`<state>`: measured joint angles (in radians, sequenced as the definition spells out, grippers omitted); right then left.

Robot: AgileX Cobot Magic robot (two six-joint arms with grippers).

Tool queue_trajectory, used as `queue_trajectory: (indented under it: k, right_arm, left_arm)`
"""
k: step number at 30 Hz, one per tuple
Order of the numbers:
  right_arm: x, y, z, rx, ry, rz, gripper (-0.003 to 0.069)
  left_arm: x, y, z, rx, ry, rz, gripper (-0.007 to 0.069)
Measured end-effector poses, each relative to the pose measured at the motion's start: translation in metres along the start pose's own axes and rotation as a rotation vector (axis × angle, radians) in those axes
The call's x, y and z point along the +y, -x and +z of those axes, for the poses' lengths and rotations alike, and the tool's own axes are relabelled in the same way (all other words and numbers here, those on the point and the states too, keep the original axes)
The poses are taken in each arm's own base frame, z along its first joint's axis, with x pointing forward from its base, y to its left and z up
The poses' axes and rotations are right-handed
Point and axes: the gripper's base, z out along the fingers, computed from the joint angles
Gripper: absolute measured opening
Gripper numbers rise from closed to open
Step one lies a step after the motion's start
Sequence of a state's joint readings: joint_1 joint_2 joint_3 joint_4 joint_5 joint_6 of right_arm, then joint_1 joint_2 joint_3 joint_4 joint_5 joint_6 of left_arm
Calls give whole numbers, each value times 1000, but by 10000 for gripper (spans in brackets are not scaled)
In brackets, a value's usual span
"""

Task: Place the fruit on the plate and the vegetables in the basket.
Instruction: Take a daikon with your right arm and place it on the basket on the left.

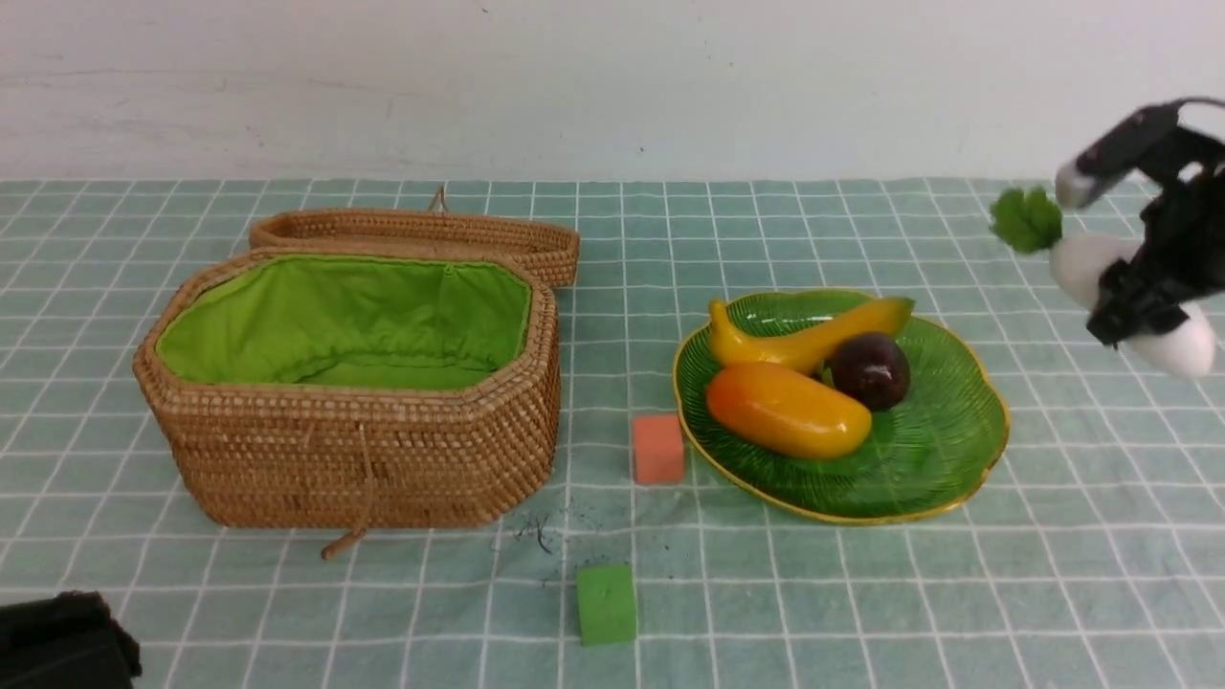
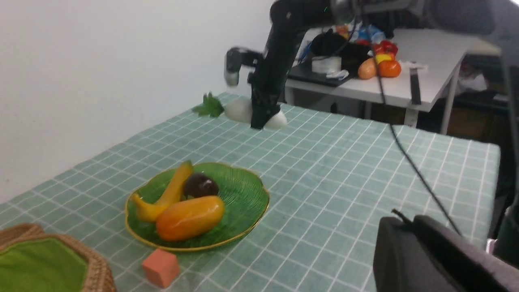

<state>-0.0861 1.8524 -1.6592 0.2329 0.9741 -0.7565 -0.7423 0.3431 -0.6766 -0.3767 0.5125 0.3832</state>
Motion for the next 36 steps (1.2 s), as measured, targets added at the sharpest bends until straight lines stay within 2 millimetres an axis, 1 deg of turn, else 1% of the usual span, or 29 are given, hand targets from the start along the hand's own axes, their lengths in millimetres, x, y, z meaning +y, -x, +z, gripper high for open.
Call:
queue_trajectory:
  k: [1, 2, 4, 5, 6, 8, 9, 10, 11, 13, 14, 16, 17, 18, 19, 20, 21, 24, 25, 27, 29, 30, 31, 32, 33, 34, 36]
  right_arm:
    - [4, 1, -3, -4, 17, 8, 506]
    - [28, 17, -27, -95, 112, 50, 506]
    - [73, 42, -50, -215, 249, 41, 506]
    - [79, 45, -55, -239, 270, 44, 506]
    - [116, 64, -69, -333, 365, 15, 506]
    - [166, 87, -79, -452, 465, -38, 506]
    - [185, 93, -82, -488, 503, -59, 506]
    - [188, 96, -82, -506, 503, -60, 506]
    - [227, 108, -80, -580, 553, -110, 506]
    - [264, 120, -70, -659, 570, -151, 506]
    - [267, 122, -69, -674, 561, -149, 506]
    - [295, 130, -54, -715, 567, -167, 506]
    - [315, 138, -35, -745, 545, -176, 506]
    - [319, 139, -34, -753, 541, -191, 506]
    - [331, 145, -17, -781, 493, -220, 506]
    - [334, 145, -16, -788, 483, -223, 506]
    - [342, 149, 0, -803, 434, -244, 506]
    - [347, 151, 22, -799, 387, -237, 514]
    - [348, 151, 27, -794, 380, -228, 551]
    - [348, 150, 28, -787, 389, -209, 629]
    - [347, 150, 18, -781, 426, -207, 664]
    - [347, 149, 9, -767, 472, -205, 673]
    - [346, 148, 4, -762, 489, -205, 673]
    - [341, 145, -20, -726, 573, -191, 660]
    - [338, 146, -28, -737, 568, -188, 657]
    - [329, 137, -57, -658, 662, -169, 615]
    - [313, 124, -91, -533, 723, -105, 538]
  left_arm:
    - [1, 0, 0, 5, 9, 11, 24]
    - [4, -2, 0, 25, 44, 21, 24]
    - [11, -5, -1, 50, 120, 7, 25]
    - [12, -5, -1, 55, 136, 19, 26]
    - [18, -6, -2, 64, 194, -14, 25]
    - [25, -7, -4, 76, 279, -53, 25]
    - [28, -8, -5, 78, 311, -73, 25]
    - [28, -8, -5, 78, 319, -78, 25]
    - [34, -9, -7, 75, 387, -126, 25]
    - [39, -10, -9, 69, 453, -177, 25]
    - [40, -10, -10, 71, 458, -172, 25]
    - [42, -10, -11, 68, 490, -208, 25]
    - [43, -11, -12, 70, 509, -223, 25]
    - [43, -11, -12, 71, 512, -227, 25]
    - [44, -12, -12, 74, 519, -237, 25]
    - [44, -12, -12, 74, 519, -237, 25]
    - [44, -12, -12, 77, 523, -243, 25]
    - [44, -12, -12, 78, 524, -246, 25]
    - [44, -12, -12, 78, 524, -246, 25]
    - [44, -12, -12, 78, 524, -247, 25]
    - [44, -12, -12, 78, 523, -249, 25]
    - [44, -12, -12, 76, 522, -249, 25]
    - [44, -12, -12, 71, 519, -248, 25]
    - [43, -10, -11, 49, 505, -243, 25]
    - [43, -10, -11, 49, 505, -243, 25]
    - [41, -7, -10, 19, 480, -245, 25]
    - [38, -3, -9, -19, 437, -259, 25]
